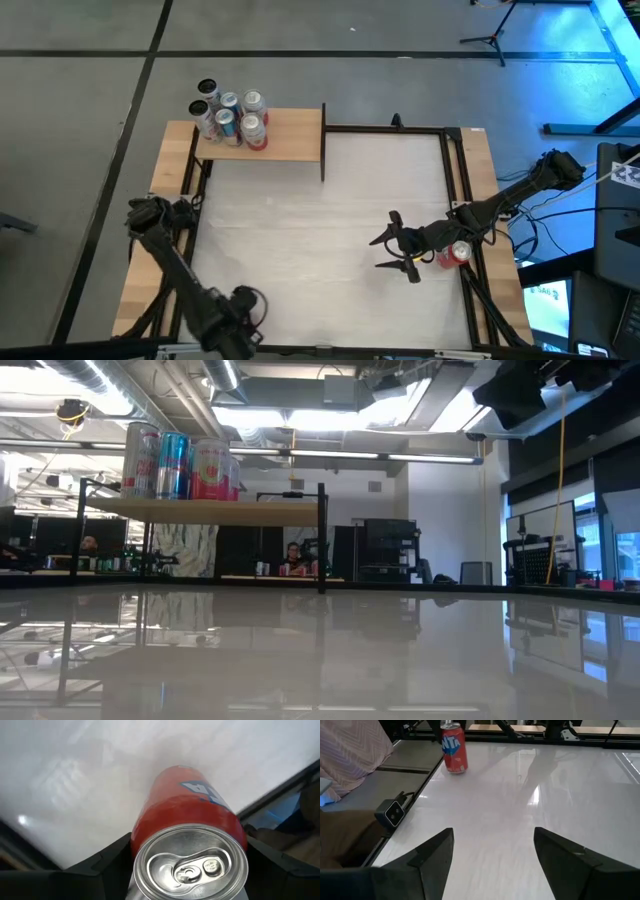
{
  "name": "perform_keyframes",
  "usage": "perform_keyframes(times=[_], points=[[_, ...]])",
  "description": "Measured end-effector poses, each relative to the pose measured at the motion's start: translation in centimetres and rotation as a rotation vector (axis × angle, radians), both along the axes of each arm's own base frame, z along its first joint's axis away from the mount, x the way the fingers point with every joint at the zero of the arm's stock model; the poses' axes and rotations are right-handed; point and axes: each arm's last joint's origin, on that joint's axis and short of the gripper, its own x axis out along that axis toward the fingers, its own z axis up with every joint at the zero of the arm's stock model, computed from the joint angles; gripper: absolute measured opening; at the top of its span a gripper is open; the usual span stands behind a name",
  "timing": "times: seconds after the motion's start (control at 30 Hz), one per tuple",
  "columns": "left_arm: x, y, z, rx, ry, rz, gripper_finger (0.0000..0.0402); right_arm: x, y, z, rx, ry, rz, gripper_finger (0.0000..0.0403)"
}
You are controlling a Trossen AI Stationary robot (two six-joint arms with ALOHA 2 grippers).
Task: Place canned beverage on shelf
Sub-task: Put the bottom red soda can on the shelf
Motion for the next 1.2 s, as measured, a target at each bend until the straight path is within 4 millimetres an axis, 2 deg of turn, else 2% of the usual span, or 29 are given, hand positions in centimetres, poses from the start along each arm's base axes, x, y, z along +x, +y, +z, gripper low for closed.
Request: perform_keyframes(times=[0.1, 0.33, 0.6, 0.77, 0.97, 1.2], points=[[1.9, 1.3, 0.9, 0.011, -0.036, -0.065, 0.0274, 0.0, 0.0, -0.1, 0.004, 0.009, 0.004, 0.0271], [5.2, 5.0, 4.6, 0.101, -0.113, -0.224, 0.0274, -0.4, -0.2, -0.9, -0.034, 0.106, 0.002, 0.0271], [8.1, 11.3, 9.0, 0.202, -0.094, -0.351, 0.0274, -1.1, -0.6, -1.3, -0.125, 0.152, 0.02, 0.0271], [10.2, 15.5, 11.2, 0.229, -0.161, -0.439, 0.0274, -1.6, -1.1, -1.2, -0.217, 0.151, -0.002, 0.0271], [11.7, 20.9, 13.6, 0.29, -0.213, -0.531, 0.0276, -1.7, -1.6, -1.3, -0.362, 0.141, -0.082, 0.0271], [12.2, 26.2, 15.9, 0.388, -0.249, -0.584, 0.0279, -1.1, -2.8, -1.0, -0.539, 0.101, -0.164, 0.0271]])
